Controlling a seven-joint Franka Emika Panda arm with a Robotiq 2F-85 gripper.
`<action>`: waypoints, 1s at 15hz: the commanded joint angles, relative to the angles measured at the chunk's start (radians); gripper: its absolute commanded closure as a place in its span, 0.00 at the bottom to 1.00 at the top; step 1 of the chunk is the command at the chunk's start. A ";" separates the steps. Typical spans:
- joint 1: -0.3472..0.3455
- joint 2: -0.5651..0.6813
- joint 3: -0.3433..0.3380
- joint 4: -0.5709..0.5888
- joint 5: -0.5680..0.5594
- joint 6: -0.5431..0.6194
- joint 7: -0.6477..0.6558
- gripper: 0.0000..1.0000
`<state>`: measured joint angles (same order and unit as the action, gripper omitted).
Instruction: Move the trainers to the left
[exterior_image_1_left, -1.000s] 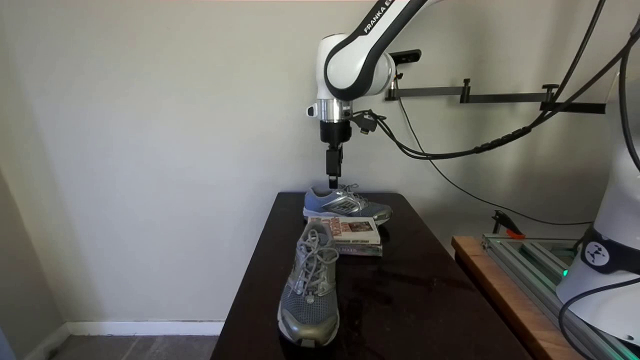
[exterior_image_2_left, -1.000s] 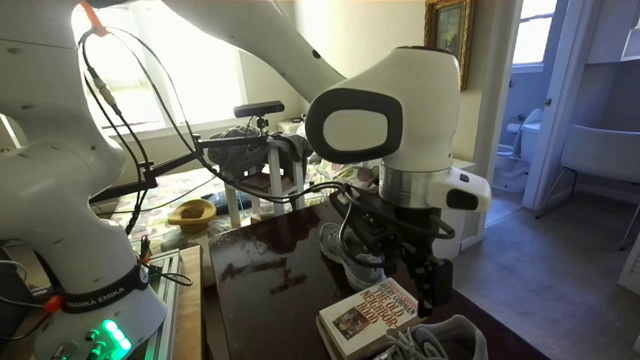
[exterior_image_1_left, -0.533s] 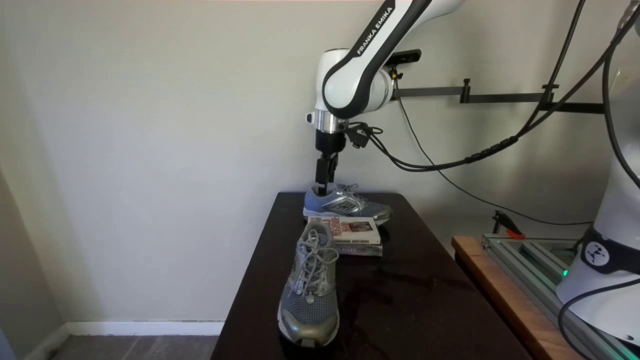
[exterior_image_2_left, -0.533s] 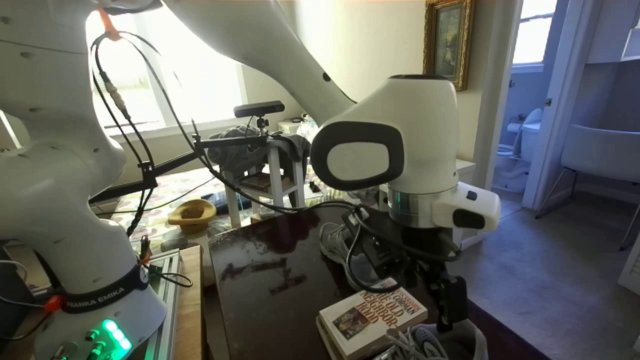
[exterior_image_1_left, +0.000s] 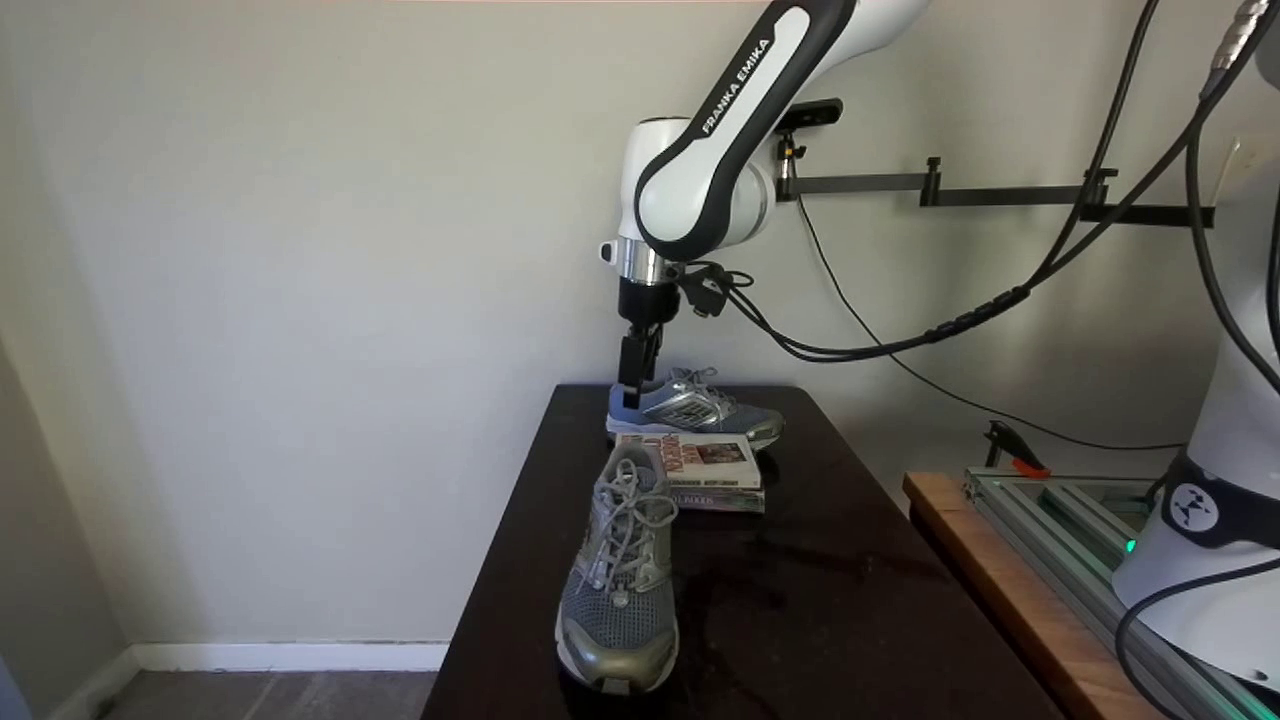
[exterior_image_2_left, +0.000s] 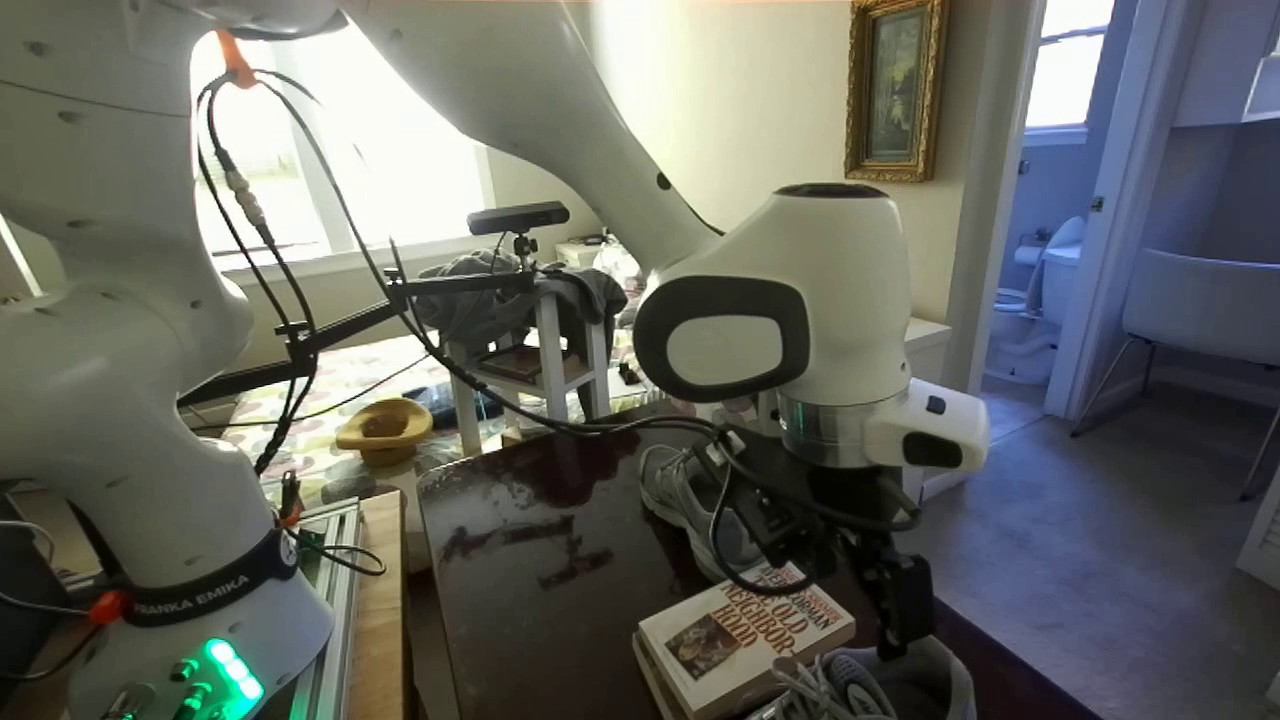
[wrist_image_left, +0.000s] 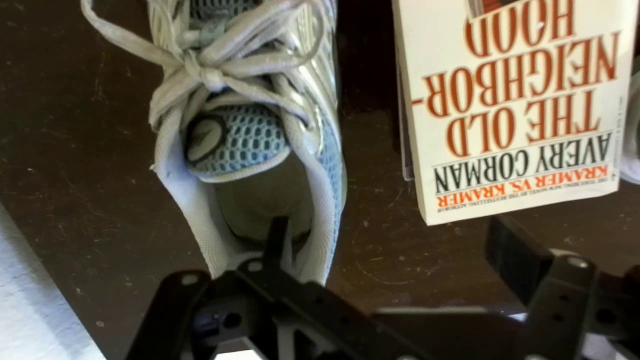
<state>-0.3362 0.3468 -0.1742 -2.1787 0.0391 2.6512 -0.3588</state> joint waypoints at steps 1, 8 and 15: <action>-0.018 0.034 0.018 0.028 0.007 0.010 -0.023 0.00; -0.018 0.063 0.011 0.047 -0.012 0.002 -0.011 0.53; -0.027 0.070 0.011 0.064 -0.010 -0.014 -0.006 0.99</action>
<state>-0.3508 0.4006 -0.1713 -2.1416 0.0357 2.6550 -0.3616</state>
